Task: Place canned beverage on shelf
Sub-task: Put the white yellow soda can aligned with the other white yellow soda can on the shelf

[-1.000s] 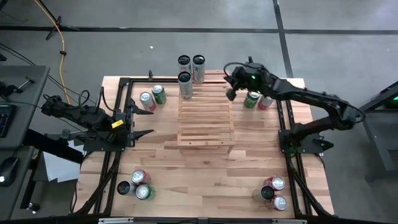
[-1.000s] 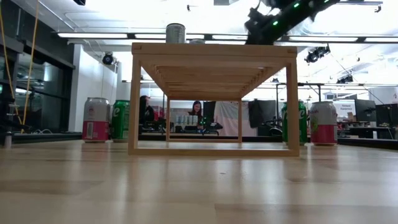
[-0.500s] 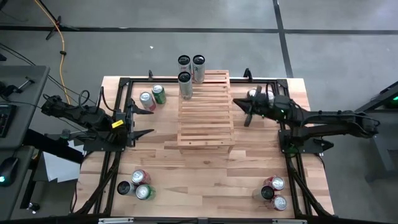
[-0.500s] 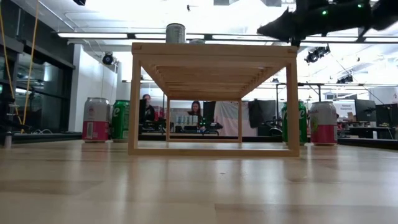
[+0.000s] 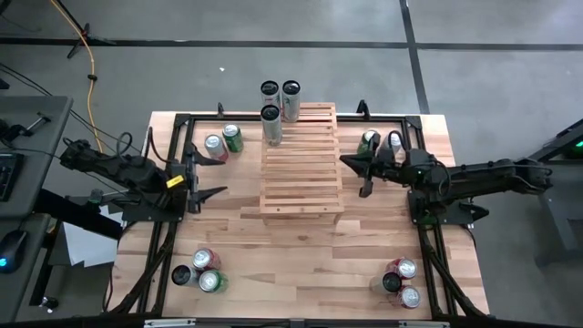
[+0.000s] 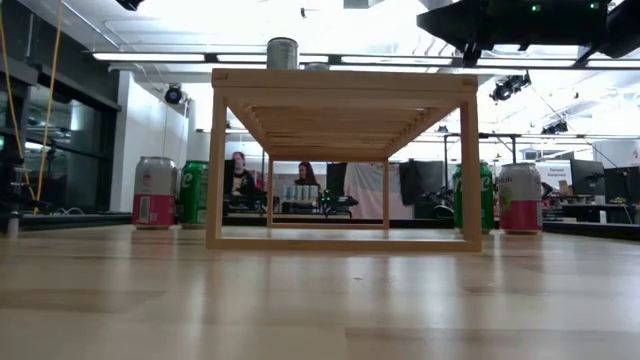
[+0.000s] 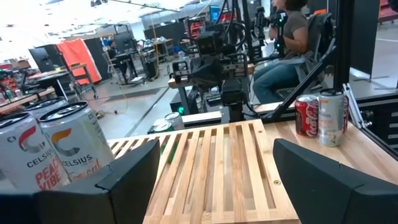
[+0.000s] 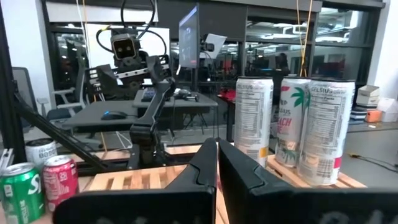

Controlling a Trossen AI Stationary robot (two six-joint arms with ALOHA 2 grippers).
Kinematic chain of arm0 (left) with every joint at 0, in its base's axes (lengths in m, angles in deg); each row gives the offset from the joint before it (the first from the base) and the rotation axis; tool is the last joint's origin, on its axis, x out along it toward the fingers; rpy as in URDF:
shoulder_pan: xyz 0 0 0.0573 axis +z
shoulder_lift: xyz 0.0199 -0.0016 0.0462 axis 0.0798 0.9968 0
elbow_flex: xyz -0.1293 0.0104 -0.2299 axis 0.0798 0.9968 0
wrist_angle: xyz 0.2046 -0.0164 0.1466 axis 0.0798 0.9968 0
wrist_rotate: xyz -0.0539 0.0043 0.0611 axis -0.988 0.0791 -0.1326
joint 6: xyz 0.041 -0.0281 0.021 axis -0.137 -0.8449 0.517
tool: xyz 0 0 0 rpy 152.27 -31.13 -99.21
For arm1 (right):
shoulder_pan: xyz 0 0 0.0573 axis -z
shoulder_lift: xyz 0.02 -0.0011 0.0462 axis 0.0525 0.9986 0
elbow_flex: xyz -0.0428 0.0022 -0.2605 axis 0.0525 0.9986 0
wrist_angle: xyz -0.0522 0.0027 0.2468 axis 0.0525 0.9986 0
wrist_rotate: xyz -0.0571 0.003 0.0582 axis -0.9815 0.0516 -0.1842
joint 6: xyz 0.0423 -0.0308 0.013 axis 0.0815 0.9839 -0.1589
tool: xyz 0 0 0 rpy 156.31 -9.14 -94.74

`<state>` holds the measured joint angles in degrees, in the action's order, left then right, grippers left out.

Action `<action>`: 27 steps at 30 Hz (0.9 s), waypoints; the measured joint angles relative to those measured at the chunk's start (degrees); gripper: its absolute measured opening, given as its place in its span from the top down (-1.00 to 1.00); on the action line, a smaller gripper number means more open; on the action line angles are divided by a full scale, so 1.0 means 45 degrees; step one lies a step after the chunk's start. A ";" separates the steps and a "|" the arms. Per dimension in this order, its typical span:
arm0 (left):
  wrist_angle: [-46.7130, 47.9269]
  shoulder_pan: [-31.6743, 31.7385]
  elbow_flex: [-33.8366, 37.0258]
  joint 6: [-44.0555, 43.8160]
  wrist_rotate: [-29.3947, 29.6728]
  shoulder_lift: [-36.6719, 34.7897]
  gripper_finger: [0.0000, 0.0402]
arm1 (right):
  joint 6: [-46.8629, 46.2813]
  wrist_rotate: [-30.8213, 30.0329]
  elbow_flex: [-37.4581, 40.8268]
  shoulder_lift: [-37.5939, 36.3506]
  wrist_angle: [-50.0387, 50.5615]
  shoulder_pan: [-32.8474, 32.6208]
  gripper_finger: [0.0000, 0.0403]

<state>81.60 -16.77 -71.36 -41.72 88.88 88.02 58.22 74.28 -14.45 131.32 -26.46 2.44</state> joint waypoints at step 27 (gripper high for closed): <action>-0.0450 0.0000 0.0010 -0.1261 0.1263 0.0731 -0.52 | 0.0043 -0.0005 -0.0005 0.0000 0.0003 0.0000 1.00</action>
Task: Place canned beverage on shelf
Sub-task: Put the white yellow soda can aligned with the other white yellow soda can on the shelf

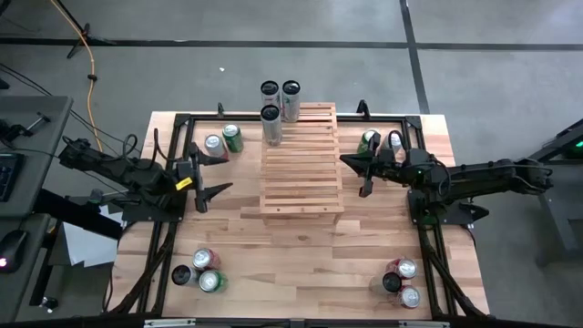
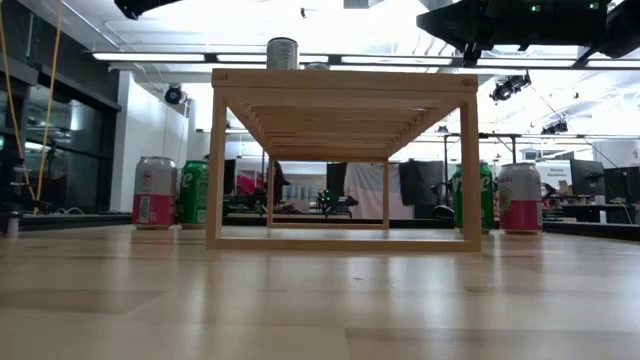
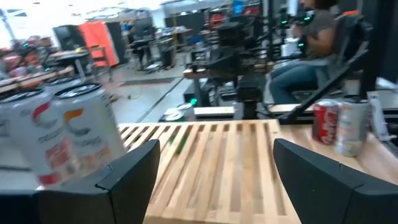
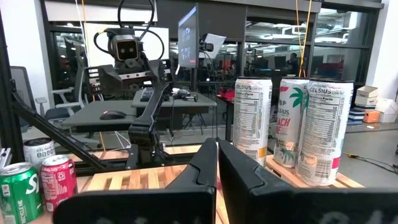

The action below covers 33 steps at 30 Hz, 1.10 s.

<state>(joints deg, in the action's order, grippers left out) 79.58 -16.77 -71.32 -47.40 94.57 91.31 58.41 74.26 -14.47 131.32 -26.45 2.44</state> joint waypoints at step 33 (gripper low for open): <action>0.0371 0.0010 0.0000 0.0061 0.0241 0.0005 -0.52 | -0.0005 0.0000 -0.0015 0.0000 0.0005 0.0000 1.00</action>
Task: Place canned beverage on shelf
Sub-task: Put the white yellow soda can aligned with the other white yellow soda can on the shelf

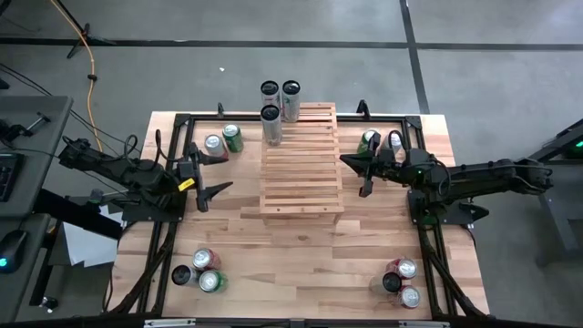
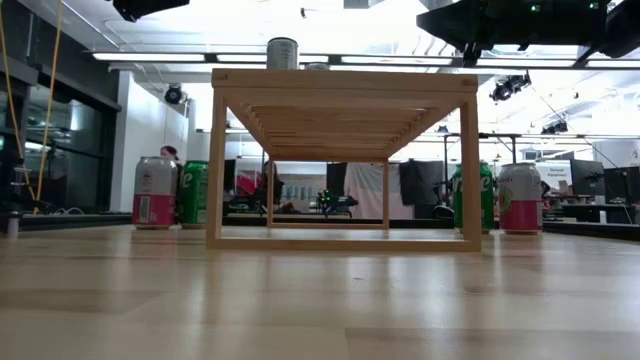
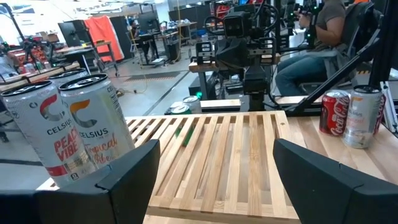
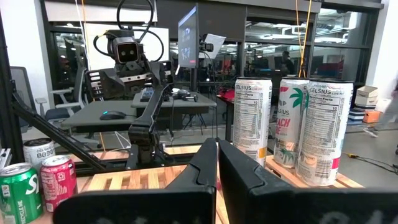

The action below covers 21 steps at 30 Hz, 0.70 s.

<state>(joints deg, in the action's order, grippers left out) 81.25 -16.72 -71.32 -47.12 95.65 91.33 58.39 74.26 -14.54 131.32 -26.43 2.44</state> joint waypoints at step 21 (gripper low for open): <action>0.0253 0.0000 -0.0005 0.0095 0.0925 -0.0005 -0.52 | 0.0019 -0.0005 0.0000 0.0005 0.0002 0.0000 1.00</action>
